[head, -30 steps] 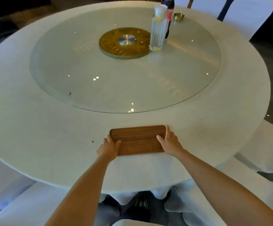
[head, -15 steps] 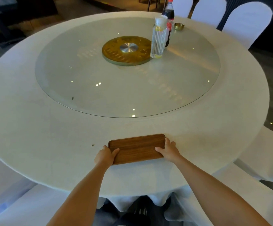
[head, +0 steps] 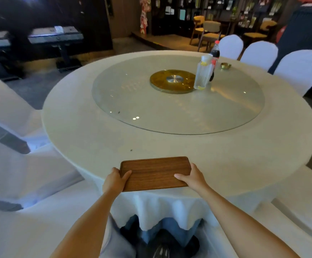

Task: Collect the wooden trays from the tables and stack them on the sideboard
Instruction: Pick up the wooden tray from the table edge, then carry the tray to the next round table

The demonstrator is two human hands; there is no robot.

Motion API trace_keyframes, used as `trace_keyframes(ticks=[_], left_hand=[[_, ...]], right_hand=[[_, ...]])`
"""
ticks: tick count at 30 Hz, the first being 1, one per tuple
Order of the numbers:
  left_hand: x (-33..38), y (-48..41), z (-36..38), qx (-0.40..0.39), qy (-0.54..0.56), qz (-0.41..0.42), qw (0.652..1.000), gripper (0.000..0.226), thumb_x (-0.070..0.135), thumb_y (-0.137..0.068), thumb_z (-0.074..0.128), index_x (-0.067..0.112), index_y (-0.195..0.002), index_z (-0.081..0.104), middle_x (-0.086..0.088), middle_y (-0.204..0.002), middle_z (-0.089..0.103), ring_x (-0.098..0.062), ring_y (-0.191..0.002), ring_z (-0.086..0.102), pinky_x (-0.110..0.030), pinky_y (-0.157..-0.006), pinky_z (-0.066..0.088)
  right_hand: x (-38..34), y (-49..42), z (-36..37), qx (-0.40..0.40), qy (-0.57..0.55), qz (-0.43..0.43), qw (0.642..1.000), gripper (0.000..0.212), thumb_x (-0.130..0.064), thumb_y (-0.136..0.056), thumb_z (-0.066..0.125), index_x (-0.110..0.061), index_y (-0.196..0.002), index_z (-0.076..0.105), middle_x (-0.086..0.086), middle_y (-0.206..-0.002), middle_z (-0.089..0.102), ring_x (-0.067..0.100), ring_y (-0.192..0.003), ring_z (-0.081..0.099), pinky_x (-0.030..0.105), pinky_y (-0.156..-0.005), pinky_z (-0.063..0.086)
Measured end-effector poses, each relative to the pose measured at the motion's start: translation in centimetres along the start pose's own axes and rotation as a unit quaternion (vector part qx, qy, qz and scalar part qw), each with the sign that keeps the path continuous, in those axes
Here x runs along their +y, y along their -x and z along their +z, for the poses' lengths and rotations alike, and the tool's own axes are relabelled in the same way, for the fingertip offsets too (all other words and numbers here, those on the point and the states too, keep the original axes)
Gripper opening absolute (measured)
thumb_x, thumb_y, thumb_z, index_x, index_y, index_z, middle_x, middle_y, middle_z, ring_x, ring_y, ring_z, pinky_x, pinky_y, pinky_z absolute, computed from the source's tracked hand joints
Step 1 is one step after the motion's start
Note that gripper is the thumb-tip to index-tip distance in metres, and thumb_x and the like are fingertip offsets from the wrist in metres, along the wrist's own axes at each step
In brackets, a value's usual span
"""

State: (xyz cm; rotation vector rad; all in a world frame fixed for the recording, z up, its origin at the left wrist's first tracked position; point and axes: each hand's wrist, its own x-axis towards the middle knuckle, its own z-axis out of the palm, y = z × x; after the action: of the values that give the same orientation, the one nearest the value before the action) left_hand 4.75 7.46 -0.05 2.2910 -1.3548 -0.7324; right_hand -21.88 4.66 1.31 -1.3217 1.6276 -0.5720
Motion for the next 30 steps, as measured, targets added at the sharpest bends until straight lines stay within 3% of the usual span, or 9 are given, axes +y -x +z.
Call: trace_keyframes(ticks=[3, 7, 11, 13, 17, 20, 22, 25, 30], left_hand=[[-4.1, 4.0, -2.1, 0.029, 0.014, -0.015, 0.999, 0.043, 0.050, -0.086, 0.050, 0.007, -0.094, 0.044, -0.015, -0.096, 0.064, -0.028, -0.082, 0.058, -0.034, -0.067, 0.043], [-9.1, 9.4, -6.2, 0.097, 0.034, -0.039, 0.994, 0.039, 0.049, -0.085, 0.053, 0.012, -0.086, 0.042, -0.015, -0.095, 0.065, -0.033, -0.088, 0.060, -0.032, -0.065, 0.038], [-13.5, 14.5, -11.0, 0.160, 0.126, -0.078, 0.976, 0.037, 0.041, -0.082, 0.062, 0.008, -0.088, 0.046, -0.017, -0.089, 0.063, -0.037, -0.089, 0.061, -0.041, -0.073, 0.049], [-15.9, 17.1, -13.3, 0.192, 0.144, -0.099, 0.966, 0.037, 0.042, -0.082, 0.063, 0.010, -0.089, 0.046, -0.015, -0.085, 0.062, -0.034, -0.082, 0.061, -0.036, -0.063, 0.046], [-21.6, 21.5, -17.3, 0.260, 0.120, -0.140, 0.948, 0.050, 0.049, -0.082, 0.058, 0.006, -0.108, 0.052, -0.018, -0.105, 0.066, -0.034, -0.091, 0.062, -0.032, -0.066, 0.042], [-26.3, 24.5, -20.7, 0.302, 0.137, -0.167, 0.929, 0.052, 0.048, -0.082, 0.058, 0.006, -0.111, 0.052, -0.018, -0.110, 0.065, -0.035, -0.098, 0.061, -0.037, -0.075, 0.046], [-30.1, 26.6, -23.3, 0.331, 0.149, -0.187, 0.913, 0.052, 0.048, -0.082, 0.059, 0.006, -0.112, 0.052, -0.018, -0.112, 0.064, -0.036, -0.101, 0.059, -0.041, -0.082, 0.047], [-37.2, 30.0, -27.5, 0.376, 0.140, -0.233, 0.886, 0.053, 0.049, -0.081, 0.059, 0.006, -0.111, 0.052, -0.018, -0.109, 0.065, -0.037, -0.103, 0.058, -0.042, -0.083, 0.045], [-50.0, 35.5, -35.1, 0.412, 0.134, -0.301, 0.850, 0.055, 0.052, -0.081, 0.057, 0.007, -0.112, 0.051, -0.016, -0.108, 0.066, -0.035, -0.101, 0.059, -0.039, -0.079, 0.045]], right_hand=[[-0.4, 3.8, 2.6, -0.036, -0.017, -0.027, 0.999, 0.074, -0.032, -0.073, 0.076, -0.011, -0.132, 0.038, 0.004, -0.123, 0.056, 0.020, -0.109, 0.056, 0.027, -0.078, 0.050], [-2.4, 8.8, 6.1, -0.072, -0.037, -0.075, 0.994, 0.063, -0.029, -0.070, 0.078, -0.015, -0.121, 0.043, 0.000, -0.113, 0.057, 0.015, -0.098, 0.056, 0.024, -0.065, 0.050], [-5.5, 13.4, 10.3, -0.099, -0.037, -0.128, 0.986, 0.069, -0.027, -0.068, 0.080, -0.014, -0.124, 0.042, -0.003, -0.109, 0.055, 0.018, -0.100, 0.057, 0.036, -0.083, 0.053], [-7.1, 15.6, 12.7, -0.116, -0.032, -0.150, 0.981, 0.072, -0.027, -0.067, 0.080, -0.014, -0.126, 0.040, -0.003, -0.109, 0.054, 0.017, -0.100, 0.056, 0.038, -0.086, 0.053], [-10.1, 19.4, 18.0, -0.154, -0.027, -0.195, 0.968, 0.077, -0.025, -0.066, 0.082, -0.013, -0.128, 0.037, -0.001, -0.112, 0.054, 0.016, -0.101, 0.055, 0.038, -0.091, 0.051], [-12.6, 22.2, 23.2, -0.191, -0.027, -0.224, 0.955, 0.070, -0.024, -0.066, 0.082, -0.018, -0.120, 0.037, -0.002, -0.108, 0.056, 0.012, -0.087, 0.059, 0.026, -0.064, 0.054], [-14.5, 24.2, 27.8, -0.227, -0.016, -0.242, 0.943, 0.069, -0.027, -0.067, 0.080, -0.022, -0.119, 0.034, -0.004, -0.106, 0.055, 0.006, -0.080, 0.058, 0.019, -0.049, 0.047], [-17.4, 27.7, 36.2, -0.278, -0.005, -0.262, 0.924, 0.078, -0.028, -0.067, 0.080, -0.019, -0.127, 0.031, -0.002, -0.111, 0.054, 0.009, -0.081, 0.058, 0.016, -0.038, 0.040], [-22.0, 34.9, 51.3, -0.363, 0.012, -0.291, 0.885, 0.069, -0.030, -0.064, 0.082, -0.026, -0.115, 0.035, -0.001, -0.109, 0.058, 0.014, -0.084, 0.061, 0.015, -0.034, 0.038]])
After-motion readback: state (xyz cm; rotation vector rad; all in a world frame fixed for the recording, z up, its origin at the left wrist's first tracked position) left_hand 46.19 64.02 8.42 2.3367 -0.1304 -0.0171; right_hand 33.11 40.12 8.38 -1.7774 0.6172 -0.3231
